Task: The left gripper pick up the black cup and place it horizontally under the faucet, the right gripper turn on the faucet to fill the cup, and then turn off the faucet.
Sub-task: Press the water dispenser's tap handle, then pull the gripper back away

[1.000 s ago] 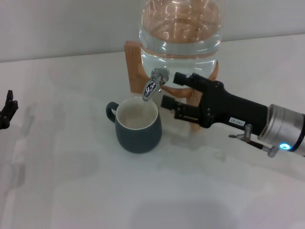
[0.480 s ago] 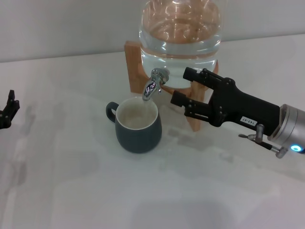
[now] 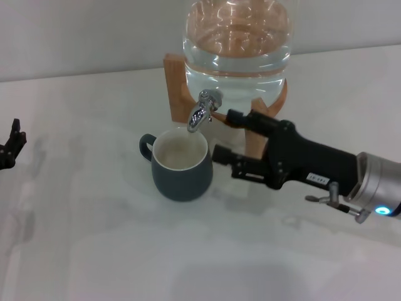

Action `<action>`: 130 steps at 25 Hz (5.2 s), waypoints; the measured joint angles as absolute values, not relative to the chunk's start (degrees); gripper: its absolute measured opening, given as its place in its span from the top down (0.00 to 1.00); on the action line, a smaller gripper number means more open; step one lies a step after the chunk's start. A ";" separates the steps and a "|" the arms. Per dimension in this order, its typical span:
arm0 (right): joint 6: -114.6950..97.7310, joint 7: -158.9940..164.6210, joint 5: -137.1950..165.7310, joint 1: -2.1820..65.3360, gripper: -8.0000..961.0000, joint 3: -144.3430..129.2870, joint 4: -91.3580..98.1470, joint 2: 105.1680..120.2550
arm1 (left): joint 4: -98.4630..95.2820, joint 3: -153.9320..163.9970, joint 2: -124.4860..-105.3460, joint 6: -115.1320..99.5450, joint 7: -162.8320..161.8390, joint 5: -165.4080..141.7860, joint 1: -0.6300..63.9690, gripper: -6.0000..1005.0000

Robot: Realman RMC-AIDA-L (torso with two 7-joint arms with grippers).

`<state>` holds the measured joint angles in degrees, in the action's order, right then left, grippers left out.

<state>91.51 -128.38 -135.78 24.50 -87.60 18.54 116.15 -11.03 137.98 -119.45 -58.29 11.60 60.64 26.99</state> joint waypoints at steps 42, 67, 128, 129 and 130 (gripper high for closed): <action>80.79 -128.59 -142.75 26.22 0.14 -98.52 23.03 116.19 | -10.99 138.52 -119.53 -57.10 11.55 60.64 27.59 0.11; 81.13 -128.67 -142.77 25.69 0.15 -96.44 23.27 115.76 | -10.99 138.51 -119.44 -57.01 11.69 60.64 28.61 0.11; 81.04 -128.59 -142.29 25.30 0.16 -94.04 24.35 115.05 | -10.99 138.60 -119.44 -56.96 11.78 60.56 28.69 0.11; 81.04 -128.59 -142.29 25.30 0.16 -94.04 24.35 115.05 | -10.99 138.60 -119.44 -56.96 11.78 60.56 28.69 0.11; 81.04 -128.59 -142.29 25.30 0.16 -94.04 24.35 115.05 | -10.99 138.60 -119.44 -56.96 11.78 60.56 28.73 0.11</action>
<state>81.04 -128.59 -142.29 25.30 -94.04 24.35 115.05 -10.99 138.60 -119.44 -56.96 11.78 60.56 28.73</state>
